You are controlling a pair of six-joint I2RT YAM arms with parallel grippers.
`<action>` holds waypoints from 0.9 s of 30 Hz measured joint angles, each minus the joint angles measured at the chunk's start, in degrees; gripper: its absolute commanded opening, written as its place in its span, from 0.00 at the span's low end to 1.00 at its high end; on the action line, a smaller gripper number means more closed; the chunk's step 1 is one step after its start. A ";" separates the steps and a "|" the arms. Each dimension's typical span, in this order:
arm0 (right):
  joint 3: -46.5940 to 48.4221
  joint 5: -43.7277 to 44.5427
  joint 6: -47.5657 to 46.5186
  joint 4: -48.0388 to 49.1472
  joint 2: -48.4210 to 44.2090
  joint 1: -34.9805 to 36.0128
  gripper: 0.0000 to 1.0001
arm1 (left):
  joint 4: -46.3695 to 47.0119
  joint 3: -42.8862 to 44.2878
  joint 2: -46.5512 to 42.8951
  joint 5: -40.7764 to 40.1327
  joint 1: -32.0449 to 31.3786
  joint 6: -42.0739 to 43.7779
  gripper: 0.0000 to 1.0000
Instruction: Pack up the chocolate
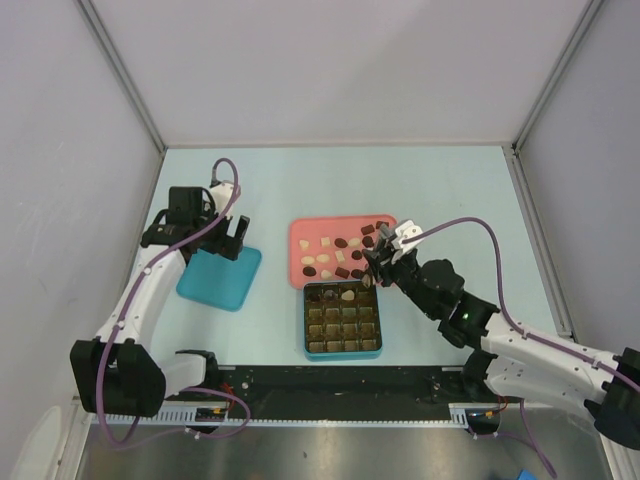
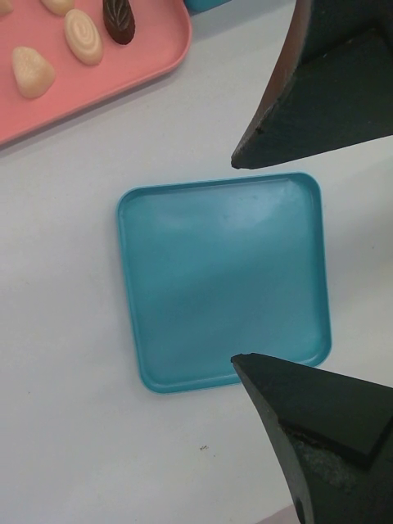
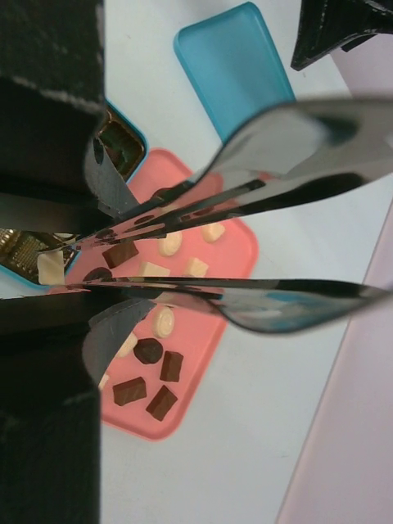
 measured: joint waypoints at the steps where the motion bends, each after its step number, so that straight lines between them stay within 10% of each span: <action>1: -0.26 0.15 0.24 -0.17 0.09 0.31 0.31 | 0.00 0.00 -0.09 0.00 0.00 -0.02 1.00; 27: -0.98 1.60 0.66 4.42 4.85 1.79 0.38 | 0.00 0.00 -0.31 0.04 0.00 0.02 1.00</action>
